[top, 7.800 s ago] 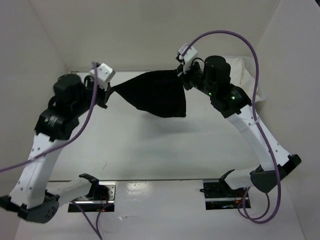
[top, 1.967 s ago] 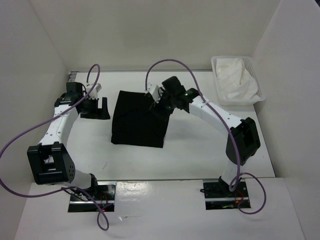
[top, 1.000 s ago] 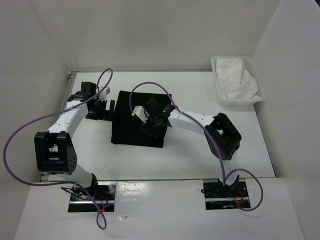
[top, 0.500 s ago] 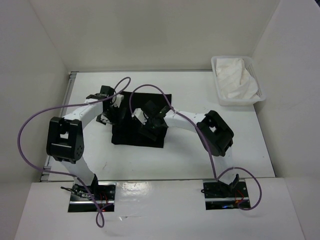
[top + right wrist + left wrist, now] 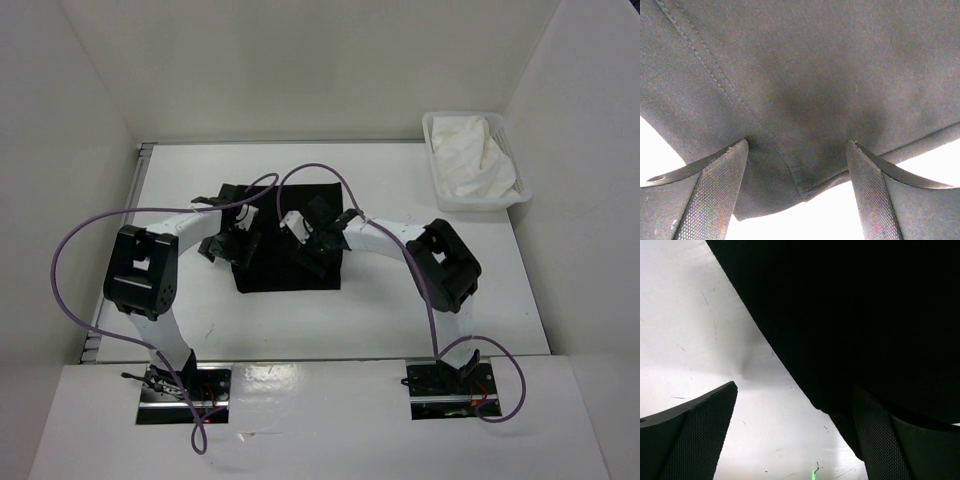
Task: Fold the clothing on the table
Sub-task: Flatten the skirt out
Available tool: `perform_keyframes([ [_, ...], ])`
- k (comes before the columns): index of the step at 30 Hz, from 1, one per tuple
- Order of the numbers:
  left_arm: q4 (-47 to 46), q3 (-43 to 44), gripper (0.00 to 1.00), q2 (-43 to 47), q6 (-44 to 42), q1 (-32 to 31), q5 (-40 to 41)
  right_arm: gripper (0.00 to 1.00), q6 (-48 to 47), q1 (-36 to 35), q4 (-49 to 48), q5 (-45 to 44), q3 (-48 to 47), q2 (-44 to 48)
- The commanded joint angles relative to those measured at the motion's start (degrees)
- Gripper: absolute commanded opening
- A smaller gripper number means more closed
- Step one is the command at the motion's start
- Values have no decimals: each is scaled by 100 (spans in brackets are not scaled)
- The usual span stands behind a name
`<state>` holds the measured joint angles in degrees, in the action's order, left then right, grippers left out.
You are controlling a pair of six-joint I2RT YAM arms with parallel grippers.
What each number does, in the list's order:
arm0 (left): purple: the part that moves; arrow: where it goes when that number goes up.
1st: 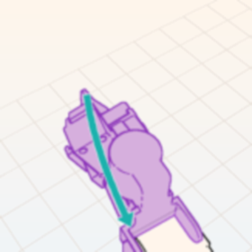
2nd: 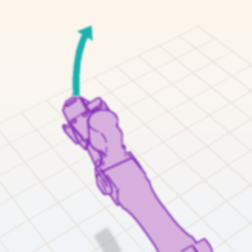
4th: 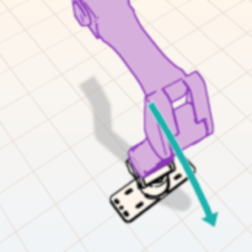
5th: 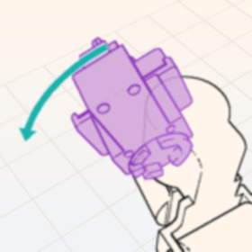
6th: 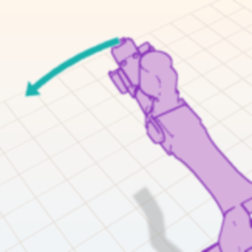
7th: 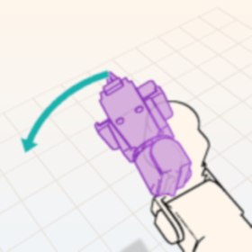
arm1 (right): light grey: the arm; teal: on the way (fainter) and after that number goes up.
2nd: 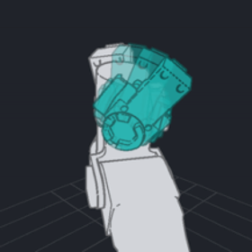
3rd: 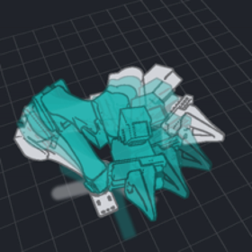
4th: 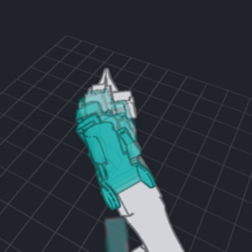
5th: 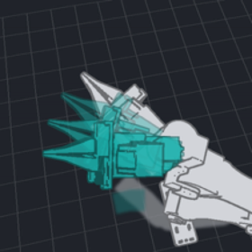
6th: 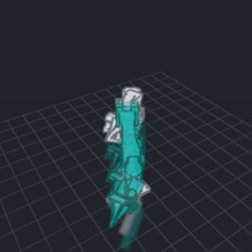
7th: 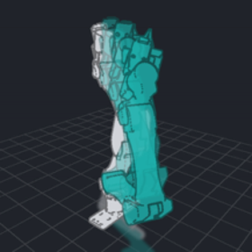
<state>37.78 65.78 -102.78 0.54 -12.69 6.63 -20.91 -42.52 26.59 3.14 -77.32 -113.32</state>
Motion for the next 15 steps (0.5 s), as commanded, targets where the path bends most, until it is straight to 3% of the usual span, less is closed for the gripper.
perform_keyframes([
  [1,80,-92,99,-277,113,-58,216,84,-177,51,154,-314,244,187],
  [15,317,-92,99,-32,-194,-620,75,84,-344,280,329,-375,674,565],
])
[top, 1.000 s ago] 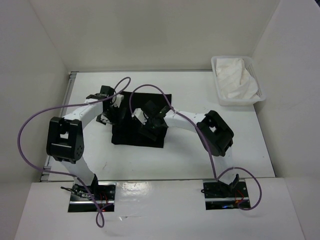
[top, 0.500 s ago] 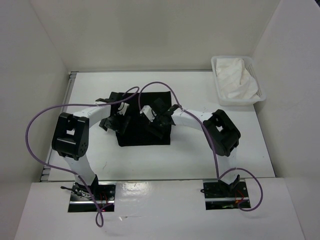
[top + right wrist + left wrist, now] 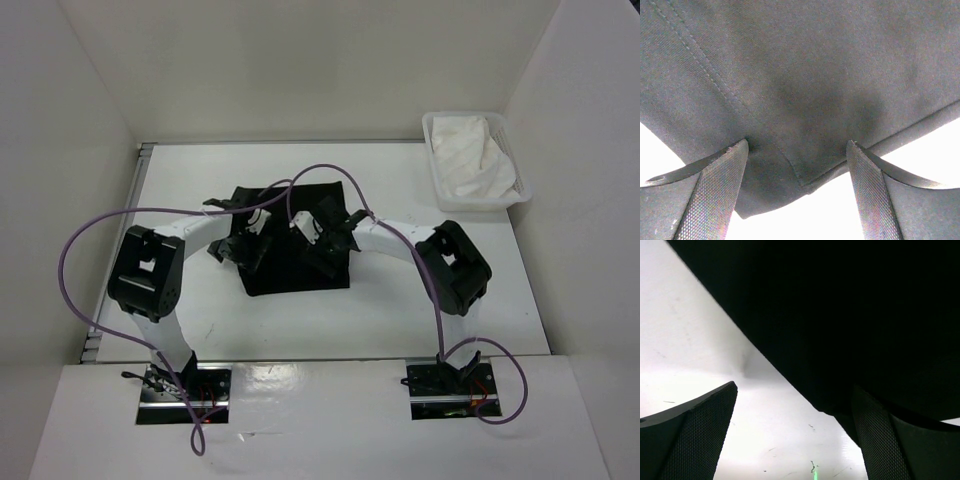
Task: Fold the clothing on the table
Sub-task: Flatten the skirt out
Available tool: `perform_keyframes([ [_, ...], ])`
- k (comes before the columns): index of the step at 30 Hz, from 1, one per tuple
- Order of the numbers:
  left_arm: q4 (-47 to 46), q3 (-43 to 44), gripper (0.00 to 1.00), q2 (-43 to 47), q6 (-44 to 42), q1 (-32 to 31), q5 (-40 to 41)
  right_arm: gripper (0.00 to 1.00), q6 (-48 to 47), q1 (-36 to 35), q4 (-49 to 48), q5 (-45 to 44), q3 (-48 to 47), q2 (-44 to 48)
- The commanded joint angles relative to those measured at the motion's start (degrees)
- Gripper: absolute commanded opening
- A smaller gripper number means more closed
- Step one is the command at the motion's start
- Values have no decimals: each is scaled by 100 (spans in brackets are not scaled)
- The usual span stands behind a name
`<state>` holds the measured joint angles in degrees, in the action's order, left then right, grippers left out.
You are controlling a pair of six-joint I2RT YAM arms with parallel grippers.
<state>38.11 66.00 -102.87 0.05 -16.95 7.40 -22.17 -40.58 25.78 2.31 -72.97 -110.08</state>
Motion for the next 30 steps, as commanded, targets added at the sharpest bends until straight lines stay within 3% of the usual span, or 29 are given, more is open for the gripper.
perform_keyframes([
  [1,285,-166,99,38,-207,-273,-71,84,-217,85,462,-292,239,242],
  [12,505,-280,99,259,-313,-748,-239,84,-392,33,1087,156,354,417],
  [23,505,-211,99,565,-260,-748,-72,85,-393,-460,1543,218,626,803],
  [30,566,325,99,1295,-313,-309,-423,86,-393,-460,1948,349,47,1426],
])
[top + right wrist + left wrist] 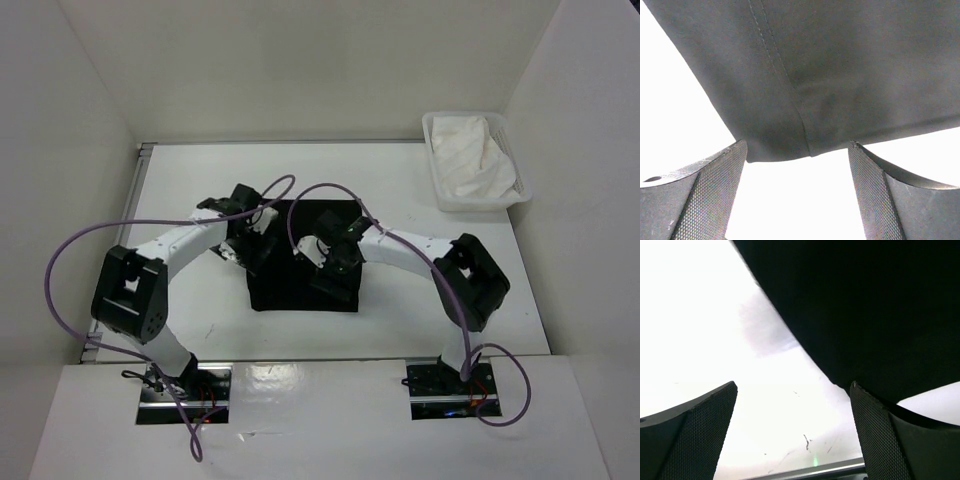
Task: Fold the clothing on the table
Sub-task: Flatten the skirt out
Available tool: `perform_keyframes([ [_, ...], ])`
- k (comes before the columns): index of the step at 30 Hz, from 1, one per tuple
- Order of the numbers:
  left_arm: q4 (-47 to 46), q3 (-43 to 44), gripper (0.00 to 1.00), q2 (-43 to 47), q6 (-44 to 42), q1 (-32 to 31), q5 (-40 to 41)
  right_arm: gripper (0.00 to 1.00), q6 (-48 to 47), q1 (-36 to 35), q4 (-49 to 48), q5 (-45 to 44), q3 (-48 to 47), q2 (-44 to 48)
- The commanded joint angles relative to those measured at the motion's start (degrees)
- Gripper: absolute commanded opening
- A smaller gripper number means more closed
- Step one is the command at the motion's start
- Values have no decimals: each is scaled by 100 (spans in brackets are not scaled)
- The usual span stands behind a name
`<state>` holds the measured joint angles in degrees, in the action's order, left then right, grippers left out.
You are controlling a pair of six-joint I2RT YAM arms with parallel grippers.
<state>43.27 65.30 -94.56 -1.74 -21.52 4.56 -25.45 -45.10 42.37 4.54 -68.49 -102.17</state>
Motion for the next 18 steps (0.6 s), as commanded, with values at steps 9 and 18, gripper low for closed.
perform_keyframes([
  [9,-986,1107,99,-34,-28,1263,-1384,91,268,1184,-1344,-86,-789,1156],
  [18,-1505,2337,86,-1704,-168,1958,-2521,91,568,2602,-1846,724,-1456,23],
])
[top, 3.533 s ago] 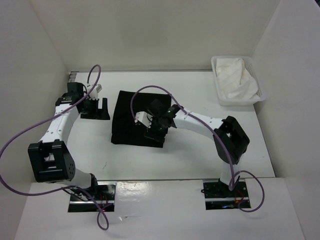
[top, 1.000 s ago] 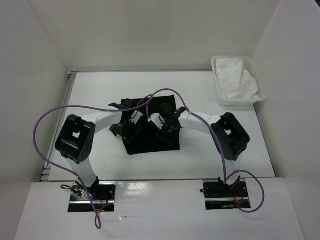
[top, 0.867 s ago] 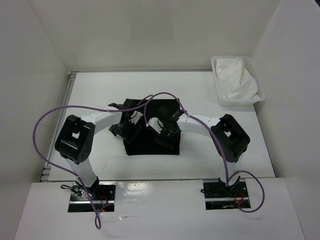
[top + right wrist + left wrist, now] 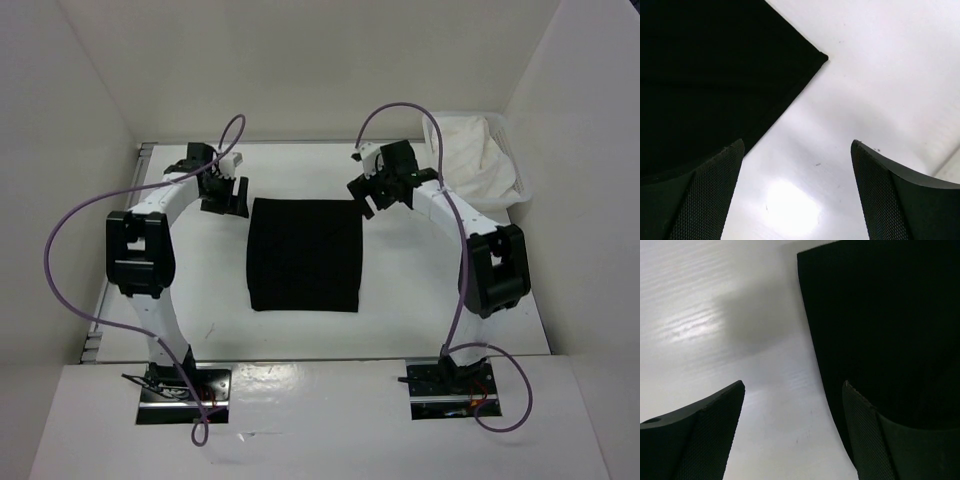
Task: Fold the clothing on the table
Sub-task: Flatten the skirt out, then fold the skirt
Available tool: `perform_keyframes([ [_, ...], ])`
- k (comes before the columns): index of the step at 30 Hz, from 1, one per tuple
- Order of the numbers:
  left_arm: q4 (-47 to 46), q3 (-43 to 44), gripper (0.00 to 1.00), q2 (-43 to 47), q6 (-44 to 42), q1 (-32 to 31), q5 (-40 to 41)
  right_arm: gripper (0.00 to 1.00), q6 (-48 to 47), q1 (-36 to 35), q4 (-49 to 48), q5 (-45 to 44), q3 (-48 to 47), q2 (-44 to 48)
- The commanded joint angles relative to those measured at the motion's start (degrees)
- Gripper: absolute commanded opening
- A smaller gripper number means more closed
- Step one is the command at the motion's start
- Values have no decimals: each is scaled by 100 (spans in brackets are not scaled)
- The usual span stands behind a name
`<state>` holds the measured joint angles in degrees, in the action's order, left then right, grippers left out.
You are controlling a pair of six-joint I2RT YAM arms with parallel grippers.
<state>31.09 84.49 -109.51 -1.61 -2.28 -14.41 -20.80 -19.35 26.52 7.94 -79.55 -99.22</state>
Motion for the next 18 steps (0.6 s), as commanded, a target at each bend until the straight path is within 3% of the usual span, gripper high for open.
perform_keyframes([
  [1,-288,524,84,-463,-182,96,-789,91,102,28,-262,383,-351,-439],
  [18,-341,1790,81,-1976,-244,211,-1072,91,-3,503,-51,981,-1115,-1231],
])
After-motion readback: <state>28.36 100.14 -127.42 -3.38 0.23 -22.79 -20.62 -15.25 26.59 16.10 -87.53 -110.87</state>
